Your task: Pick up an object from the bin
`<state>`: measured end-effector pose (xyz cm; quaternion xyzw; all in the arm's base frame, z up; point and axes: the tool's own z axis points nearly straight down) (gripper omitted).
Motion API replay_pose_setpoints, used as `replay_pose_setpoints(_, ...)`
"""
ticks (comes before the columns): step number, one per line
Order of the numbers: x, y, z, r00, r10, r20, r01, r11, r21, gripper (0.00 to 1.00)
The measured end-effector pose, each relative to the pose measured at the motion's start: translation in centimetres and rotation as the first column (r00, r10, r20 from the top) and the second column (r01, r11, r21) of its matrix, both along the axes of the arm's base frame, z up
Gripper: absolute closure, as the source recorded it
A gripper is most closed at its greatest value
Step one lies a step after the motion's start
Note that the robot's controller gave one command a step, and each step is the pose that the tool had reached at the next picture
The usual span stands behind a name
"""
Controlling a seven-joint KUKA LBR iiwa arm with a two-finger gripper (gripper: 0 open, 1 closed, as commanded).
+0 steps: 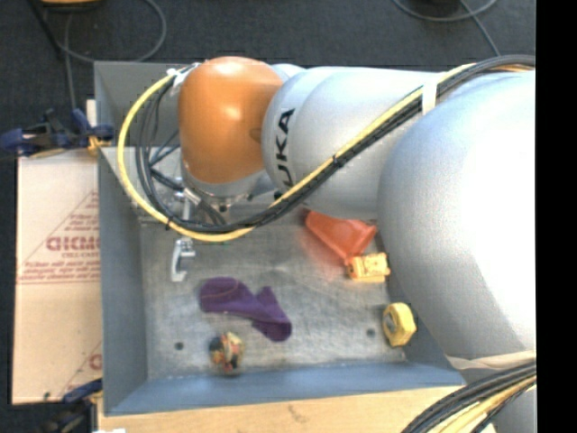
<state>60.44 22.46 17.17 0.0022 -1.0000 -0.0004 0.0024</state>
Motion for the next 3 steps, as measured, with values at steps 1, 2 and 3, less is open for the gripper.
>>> replay_pose_setpoints(1, 0.1, -0.1, 0.3, 1.000, -0.002, 0.004, 0.002, 1.000, 0.001, 0.00)
replay_pose_setpoints(2, 0.3, 0.0, -1.5, 0.994, 0.106, 0.014, -0.106, 0.994, 0.001, 0.00)
replay_pose_setpoints(3, -4.5, -0.7, -3.0, 0.993, 0.120, 0.007, -0.120, 0.993, 0.000, 0.00)
